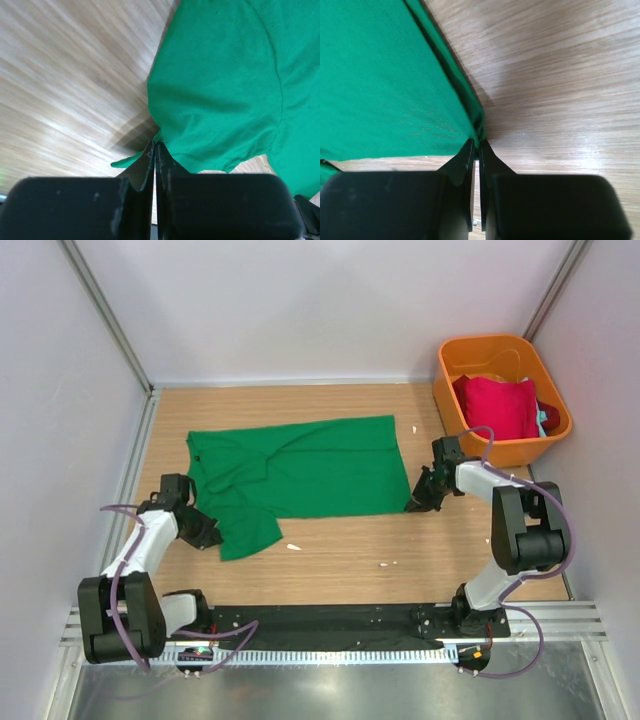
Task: Fold and stack the t-shirts
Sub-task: Fold the tshirt
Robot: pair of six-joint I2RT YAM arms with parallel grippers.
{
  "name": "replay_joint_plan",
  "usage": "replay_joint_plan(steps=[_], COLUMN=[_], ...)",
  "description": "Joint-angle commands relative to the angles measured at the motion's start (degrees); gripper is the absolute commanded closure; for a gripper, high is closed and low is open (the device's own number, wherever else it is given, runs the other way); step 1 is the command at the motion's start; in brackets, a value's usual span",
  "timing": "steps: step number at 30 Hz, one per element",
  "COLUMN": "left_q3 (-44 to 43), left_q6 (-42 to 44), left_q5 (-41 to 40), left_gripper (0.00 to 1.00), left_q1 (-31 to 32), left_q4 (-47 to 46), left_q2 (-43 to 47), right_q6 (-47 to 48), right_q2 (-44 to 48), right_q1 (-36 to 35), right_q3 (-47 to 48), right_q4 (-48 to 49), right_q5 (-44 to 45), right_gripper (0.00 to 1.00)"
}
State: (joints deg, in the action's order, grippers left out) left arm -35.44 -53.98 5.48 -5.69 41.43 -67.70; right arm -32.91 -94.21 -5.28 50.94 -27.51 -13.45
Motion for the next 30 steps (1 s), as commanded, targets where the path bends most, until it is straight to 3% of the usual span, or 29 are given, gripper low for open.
replay_joint_plan(steps=[1, 6, 13, 30], left_q3=[0.0, -1.1, -13.6, -47.7], left_q6=[-1.0, -0.9, 2.7, 5.4], left_q5=[-1.5, -1.5, -3.4, 1.7], left_gripper=[1.00, 1.00, 1.00, 1.00], left_q1=[0.1, 0.1, 0.3, 1.6], left_q4=[4.2, 6.9, 6.2, 1.2], left_q2=[2.7, 3.7, -0.8, -29.1], right_q6=[2.1, 4.6, 6.5, 7.3], right_q2=[3.4, 8.8, 6.2, -14.5], right_q1=[0.1, 0.0, 0.0, 0.2], right_q3=[-1.5, -4.2, -0.6, 30.0], right_q4=[-2.7, -4.8, -5.3, -11.8], right_q5=[1.3, 1.7, 0.2, 0.3], right_gripper=[0.93, 0.99, 0.99, 0.99])
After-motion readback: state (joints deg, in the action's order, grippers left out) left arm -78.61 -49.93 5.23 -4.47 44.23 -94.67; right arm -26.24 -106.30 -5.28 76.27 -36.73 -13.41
